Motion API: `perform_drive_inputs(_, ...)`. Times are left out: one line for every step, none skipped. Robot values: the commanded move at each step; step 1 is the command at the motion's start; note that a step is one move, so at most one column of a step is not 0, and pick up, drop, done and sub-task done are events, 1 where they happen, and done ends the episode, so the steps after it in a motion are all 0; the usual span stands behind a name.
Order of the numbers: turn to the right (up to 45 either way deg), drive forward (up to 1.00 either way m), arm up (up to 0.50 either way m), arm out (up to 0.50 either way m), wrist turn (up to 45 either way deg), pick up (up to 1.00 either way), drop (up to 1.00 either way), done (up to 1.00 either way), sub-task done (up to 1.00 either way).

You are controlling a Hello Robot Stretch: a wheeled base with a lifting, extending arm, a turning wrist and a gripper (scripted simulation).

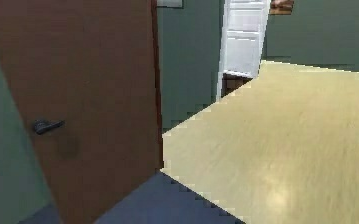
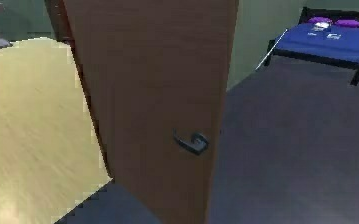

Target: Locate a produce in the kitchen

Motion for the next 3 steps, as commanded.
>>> perform_drive_inputs(24.0,0.0,0.0,0.0,0.0,0.0,0.0,0.0,0.0)
perform_drive_inputs(0.0,1.0,0.0,0.0,0.0,0.0,0.0,0.0,0.0)
perform_drive_inputs(0.0,1.0,0.0,0.0,0.0,0.0,0.0,0.0,0.0)
